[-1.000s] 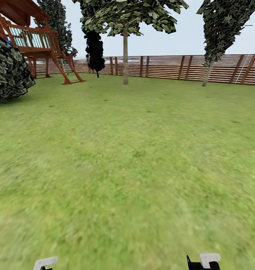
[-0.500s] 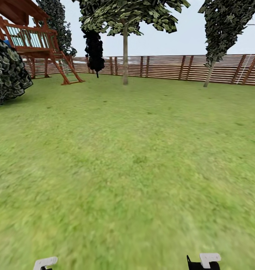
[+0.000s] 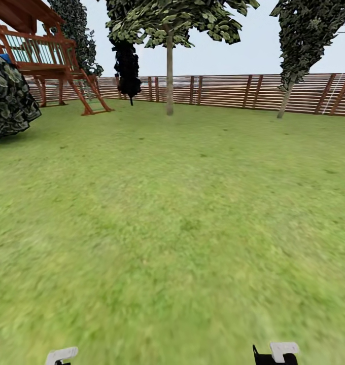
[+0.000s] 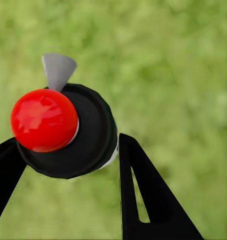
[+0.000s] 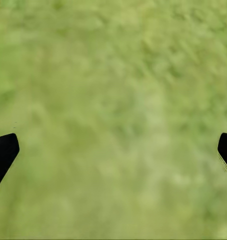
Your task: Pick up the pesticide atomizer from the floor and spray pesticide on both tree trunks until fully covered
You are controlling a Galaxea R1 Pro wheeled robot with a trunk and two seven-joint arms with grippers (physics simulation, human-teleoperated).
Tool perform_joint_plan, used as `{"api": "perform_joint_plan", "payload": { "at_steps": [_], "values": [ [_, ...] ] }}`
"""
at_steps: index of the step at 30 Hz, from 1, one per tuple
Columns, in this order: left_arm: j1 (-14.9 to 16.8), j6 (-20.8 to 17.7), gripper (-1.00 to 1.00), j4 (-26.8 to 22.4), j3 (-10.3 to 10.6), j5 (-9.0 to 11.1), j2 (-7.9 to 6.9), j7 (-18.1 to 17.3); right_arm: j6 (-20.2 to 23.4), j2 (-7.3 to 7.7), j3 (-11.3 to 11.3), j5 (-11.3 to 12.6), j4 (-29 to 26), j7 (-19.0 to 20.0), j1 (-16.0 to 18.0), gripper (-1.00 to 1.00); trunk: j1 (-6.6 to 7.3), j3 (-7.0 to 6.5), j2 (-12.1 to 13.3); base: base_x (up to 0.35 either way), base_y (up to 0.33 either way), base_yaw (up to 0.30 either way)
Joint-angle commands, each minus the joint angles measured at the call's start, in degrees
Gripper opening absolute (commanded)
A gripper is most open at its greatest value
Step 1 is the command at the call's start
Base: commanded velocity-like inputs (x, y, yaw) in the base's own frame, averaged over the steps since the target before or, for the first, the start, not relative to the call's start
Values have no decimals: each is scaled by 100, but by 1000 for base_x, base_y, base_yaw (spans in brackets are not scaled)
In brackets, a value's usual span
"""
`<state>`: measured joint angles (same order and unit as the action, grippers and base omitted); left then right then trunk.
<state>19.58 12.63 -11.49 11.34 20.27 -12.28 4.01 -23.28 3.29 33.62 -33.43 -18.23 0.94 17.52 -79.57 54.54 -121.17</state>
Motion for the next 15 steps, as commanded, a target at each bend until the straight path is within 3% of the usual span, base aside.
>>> {"api": "perform_joint_plan", "payload": {
  "at_steps": [1, 15],
  "values": [
    [2, 12, -100, -2, 61, 20, -3, 82, -28, -2, 48, -53, 4, 9, 6, 100, -3, 5, -2, 335, 0, 0],
    [2, 12, -100, -2, 61, 20, -3, 82, -28, 5, 48, -56, 6, 11, 6, 100, -3, 5, -2, 335, 0, 0]
  ]
}}
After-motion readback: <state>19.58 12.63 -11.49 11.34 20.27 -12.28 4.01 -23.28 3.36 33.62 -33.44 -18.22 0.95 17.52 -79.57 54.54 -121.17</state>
